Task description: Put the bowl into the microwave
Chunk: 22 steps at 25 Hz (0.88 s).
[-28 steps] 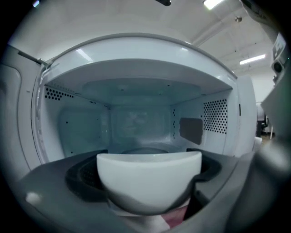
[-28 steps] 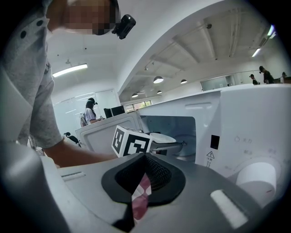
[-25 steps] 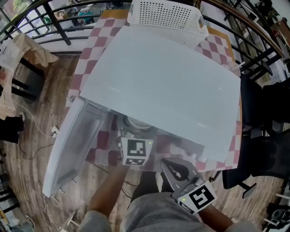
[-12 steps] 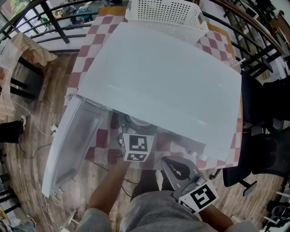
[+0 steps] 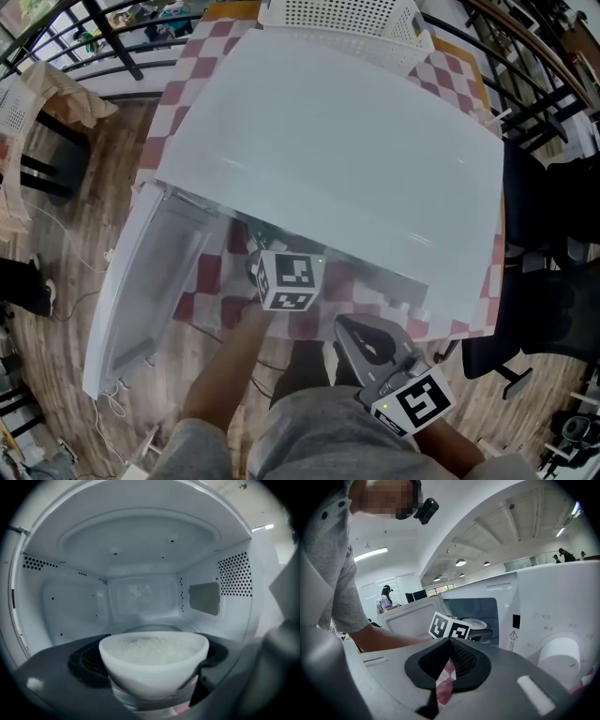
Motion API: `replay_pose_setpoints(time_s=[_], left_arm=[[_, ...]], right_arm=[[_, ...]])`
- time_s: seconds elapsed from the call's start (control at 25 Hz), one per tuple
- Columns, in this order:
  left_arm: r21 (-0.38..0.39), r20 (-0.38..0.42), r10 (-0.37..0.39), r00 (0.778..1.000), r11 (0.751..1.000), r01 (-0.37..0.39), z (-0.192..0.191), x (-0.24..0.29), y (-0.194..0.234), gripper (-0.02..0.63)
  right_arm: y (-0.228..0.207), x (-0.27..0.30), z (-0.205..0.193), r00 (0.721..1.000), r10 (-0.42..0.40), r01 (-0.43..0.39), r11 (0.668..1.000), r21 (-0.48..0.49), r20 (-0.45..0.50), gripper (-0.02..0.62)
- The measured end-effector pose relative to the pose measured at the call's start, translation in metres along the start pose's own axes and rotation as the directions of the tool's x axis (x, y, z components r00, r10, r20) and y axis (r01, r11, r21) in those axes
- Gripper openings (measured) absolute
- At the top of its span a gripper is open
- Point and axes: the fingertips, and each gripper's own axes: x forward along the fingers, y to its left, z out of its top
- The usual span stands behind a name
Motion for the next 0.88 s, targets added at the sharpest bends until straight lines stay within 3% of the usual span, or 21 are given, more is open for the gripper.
replay_pose_setpoints(time_s=[0.36,0.52,0.88], left_arm=[[-0.001,-0.029,0.009,1.000,1.000,-0.009,-0.009,-0.004,-0.002,0.538],[-0.046,-0.056,0.016,0.998,0.999,-0.018,-0.016,-0.004,-0.002,0.532],[-0.063,-0.075,0.035,0.997,0.997,-0.040,-0.017,0.003,0.002,0.534]], right_arm=[[-0.001,-0.005,-0.003,1.000,-0.003,0.003,1.000,0.000,-0.001,-0.003],[-0.001,-0.007,-0.003,1.000,-0.004,0.004,1.000,0.001,0.002,-0.003],[-0.001,-0.012,-0.010,1.000,-0.011,0.011,1.000,0.011,0.005,-0.003]])
